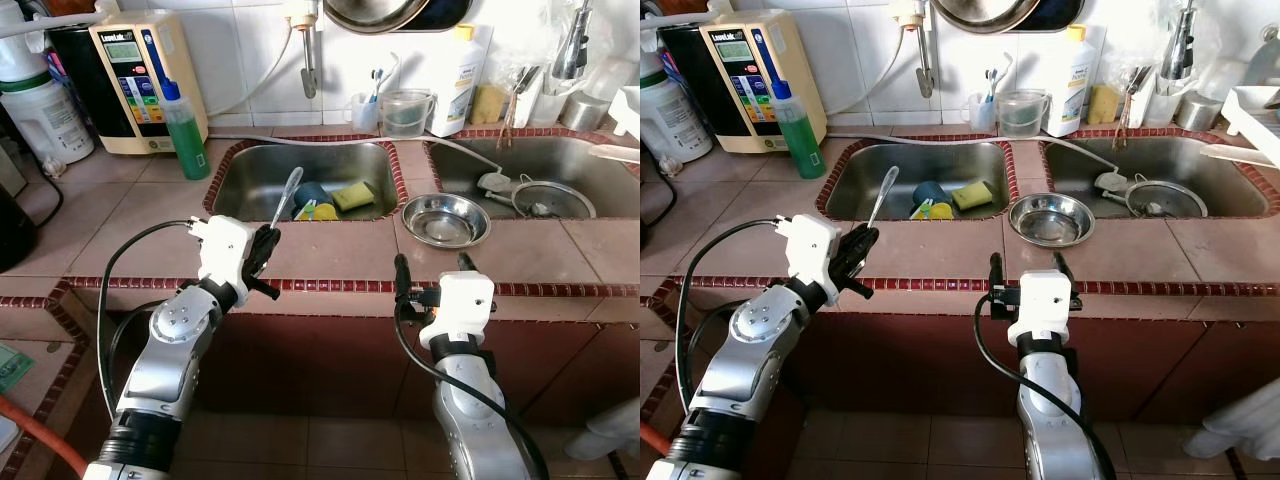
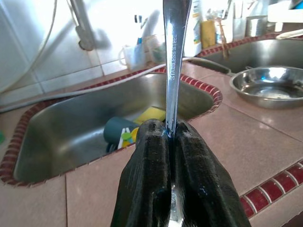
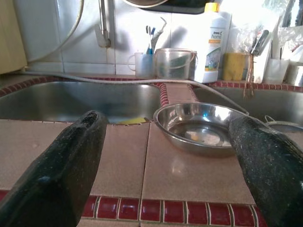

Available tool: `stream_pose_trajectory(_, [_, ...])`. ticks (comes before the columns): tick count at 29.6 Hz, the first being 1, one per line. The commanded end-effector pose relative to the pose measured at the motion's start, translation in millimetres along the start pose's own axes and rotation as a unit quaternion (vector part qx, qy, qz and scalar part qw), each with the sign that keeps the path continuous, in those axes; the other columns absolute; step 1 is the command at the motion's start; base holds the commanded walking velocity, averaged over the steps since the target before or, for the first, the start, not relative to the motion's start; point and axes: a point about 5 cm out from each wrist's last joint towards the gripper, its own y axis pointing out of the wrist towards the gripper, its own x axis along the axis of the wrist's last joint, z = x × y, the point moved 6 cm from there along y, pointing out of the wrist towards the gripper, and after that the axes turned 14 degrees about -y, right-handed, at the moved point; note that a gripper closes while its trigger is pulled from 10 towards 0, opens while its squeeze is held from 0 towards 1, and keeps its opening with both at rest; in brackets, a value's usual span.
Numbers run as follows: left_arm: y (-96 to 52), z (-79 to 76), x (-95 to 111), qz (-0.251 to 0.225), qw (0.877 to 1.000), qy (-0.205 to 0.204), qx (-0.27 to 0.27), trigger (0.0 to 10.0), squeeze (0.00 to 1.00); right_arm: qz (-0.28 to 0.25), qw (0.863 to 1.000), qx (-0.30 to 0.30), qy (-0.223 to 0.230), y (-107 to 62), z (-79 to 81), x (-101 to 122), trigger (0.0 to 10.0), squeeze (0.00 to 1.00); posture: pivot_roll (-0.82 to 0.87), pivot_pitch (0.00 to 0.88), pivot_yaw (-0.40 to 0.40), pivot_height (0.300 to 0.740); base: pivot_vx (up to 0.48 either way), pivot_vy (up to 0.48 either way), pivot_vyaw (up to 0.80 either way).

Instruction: Kitchen organization

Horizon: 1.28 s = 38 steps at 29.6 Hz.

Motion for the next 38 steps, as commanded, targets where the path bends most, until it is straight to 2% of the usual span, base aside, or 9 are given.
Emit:
stream_pose_trajectory(1, [2.2, 3.1, 6, -0.003, 1.000, 0.012, -0.004, 10.0, 0.00, -0.005, 1.000, 0.006, 0.000, -0.4, 3.3, 5, 10.0, 0.00, -0.17, 0.015, 0.103, 0.740, 0.277, 0.000, 0.00])
stream_pose_trajectory(9, [4.5, 1.7, 5, -0.003, 1.000, 0.011, -0.008, 10.0, 0.00, -0.003, 1.000, 0.008, -0.001, 1.0, 3.5, 5, 10.0, 0.00, -0.17, 0.004, 0.093, 0.740, 0.297, 0.000, 0.00])
stream_pose_trajectory(22, [12.4, -1.9, 1, -0.016, 1.000, -0.010, 0.008, 10.0, 0.00, -0.016, 0.999, 0.027, -0.008, 14.9, 7.2, 9, 10.0, 0.00, -0.16, 0.000, 0.052, 0.740, 0.304, 0.000, 0.00])
stream_pose_trajectory(38, [16.3, -0.6, 2, -0.020, 1.000, -0.015, 0.012, 10.0, 0.00, -0.019, 0.999, 0.048, -0.010, 14.4, 13.7, 13, 10.0, 0.00, -0.16, 0.000, 0.049, 0.740, 0.266, 0.000, 0.00])
